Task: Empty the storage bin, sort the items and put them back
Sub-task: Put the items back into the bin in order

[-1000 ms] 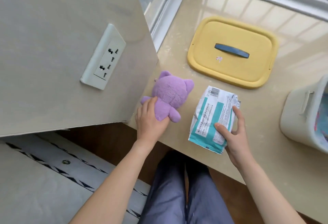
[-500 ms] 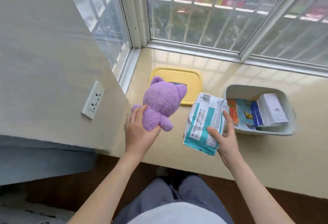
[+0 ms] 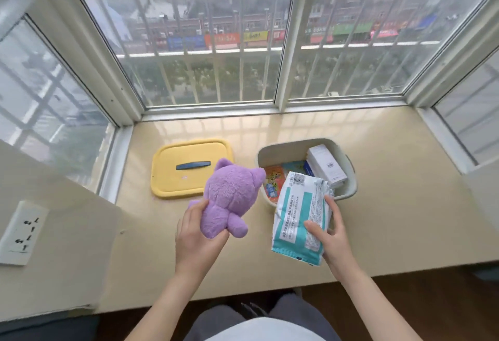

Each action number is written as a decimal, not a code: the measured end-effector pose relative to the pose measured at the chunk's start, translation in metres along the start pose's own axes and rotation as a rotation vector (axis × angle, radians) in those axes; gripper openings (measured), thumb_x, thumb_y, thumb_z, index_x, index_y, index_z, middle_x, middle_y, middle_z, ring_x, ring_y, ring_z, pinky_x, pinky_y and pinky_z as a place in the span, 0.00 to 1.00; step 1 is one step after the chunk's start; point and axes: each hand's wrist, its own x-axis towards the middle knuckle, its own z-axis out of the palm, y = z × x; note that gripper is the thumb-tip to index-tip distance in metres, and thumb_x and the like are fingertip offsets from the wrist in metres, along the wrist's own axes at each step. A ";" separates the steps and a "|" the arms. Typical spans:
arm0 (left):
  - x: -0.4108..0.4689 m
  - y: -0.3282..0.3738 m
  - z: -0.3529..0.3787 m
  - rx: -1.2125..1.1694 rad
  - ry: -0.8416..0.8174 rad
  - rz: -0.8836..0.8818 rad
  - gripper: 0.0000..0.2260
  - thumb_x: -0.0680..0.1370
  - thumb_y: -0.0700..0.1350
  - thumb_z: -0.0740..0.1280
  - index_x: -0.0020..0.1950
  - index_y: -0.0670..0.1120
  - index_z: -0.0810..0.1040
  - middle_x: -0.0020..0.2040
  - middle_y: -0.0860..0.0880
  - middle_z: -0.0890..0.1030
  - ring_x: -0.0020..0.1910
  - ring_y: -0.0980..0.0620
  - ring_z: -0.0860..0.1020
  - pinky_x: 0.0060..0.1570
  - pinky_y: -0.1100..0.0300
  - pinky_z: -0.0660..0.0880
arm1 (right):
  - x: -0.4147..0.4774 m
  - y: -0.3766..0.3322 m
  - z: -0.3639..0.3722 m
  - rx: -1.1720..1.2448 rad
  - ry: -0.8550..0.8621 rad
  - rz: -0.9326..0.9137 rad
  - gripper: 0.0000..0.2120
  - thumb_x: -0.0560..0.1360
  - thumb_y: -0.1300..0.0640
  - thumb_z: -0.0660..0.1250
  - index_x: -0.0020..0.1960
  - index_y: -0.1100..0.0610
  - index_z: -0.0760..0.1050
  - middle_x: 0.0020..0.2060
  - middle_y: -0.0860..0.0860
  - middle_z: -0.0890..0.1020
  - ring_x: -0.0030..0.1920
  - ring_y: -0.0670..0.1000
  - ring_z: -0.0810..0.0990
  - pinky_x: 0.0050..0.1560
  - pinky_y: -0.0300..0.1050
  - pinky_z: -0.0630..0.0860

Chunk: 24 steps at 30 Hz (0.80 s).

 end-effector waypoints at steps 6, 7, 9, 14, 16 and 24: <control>-0.006 0.043 0.085 -0.008 0.016 -0.202 0.29 0.63 0.55 0.72 0.64 0.58 0.71 0.57 0.58 0.75 0.59 0.53 0.74 0.59 0.48 0.74 | 0.045 -0.035 -0.082 -0.054 -0.043 0.058 0.37 0.71 0.64 0.73 0.70 0.35 0.66 0.66 0.51 0.76 0.58 0.57 0.83 0.48 0.58 0.82; -0.004 0.050 0.096 -0.019 0.036 -0.235 0.29 0.63 0.54 0.72 0.63 0.58 0.71 0.56 0.59 0.75 0.59 0.54 0.74 0.59 0.48 0.74 | 0.055 -0.041 -0.090 -0.070 -0.057 0.057 0.37 0.72 0.65 0.73 0.70 0.35 0.65 0.66 0.51 0.76 0.57 0.56 0.83 0.47 0.57 0.82; -0.001 0.062 0.115 -0.029 0.071 -0.280 0.28 0.63 0.54 0.72 0.63 0.58 0.71 0.55 0.59 0.75 0.58 0.54 0.75 0.59 0.48 0.74 | 0.076 -0.052 -0.101 -0.097 -0.089 0.060 0.37 0.72 0.66 0.72 0.70 0.36 0.65 0.65 0.51 0.77 0.55 0.56 0.84 0.45 0.55 0.83; 0.014 0.070 0.145 -0.024 0.158 -0.337 0.29 0.63 0.52 0.72 0.64 0.56 0.71 0.55 0.57 0.75 0.56 0.52 0.76 0.58 0.46 0.74 | 0.135 -0.068 -0.100 -0.118 -0.167 0.075 0.37 0.73 0.68 0.71 0.71 0.37 0.65 0.63 0.51 0.78 0.55 0.56 0.84 0.45 0.53 0.83; 0.024 0.067 0.153 -0.021 0.188 -0.366 0.29 0.64 0.51 0.73 0.64 0.55 0.71 0.55 0.56 0.75 0.57 0.52 0.75 0.59 0.46 0.74 | 0.161 -0.065 -0.093 -0.133 -0.192 0.076 0.37 0.73 0.68 0.72 0.70 0.36 0.65 0.64 0.53 0.78 0.57 0.56 0.83 0.48 0.56 0.83; 0.062 0.034 0.188 -0.042 0.290 -0.452 0.30 0.66 0.46 0.76 0.66 0.52 0.71 0.58 0.57 0.73 0.61 0.54 0.73 0.63 0.51 0.71 | 0.251 -0.023 -0.063 -0.302 -0.323 0.074 0.36 0.72 0.63 0.75 0.69 0.35 0.66 0.66 0.51 0.77 0.61 0.52 0.80 0.56 0.57 0.80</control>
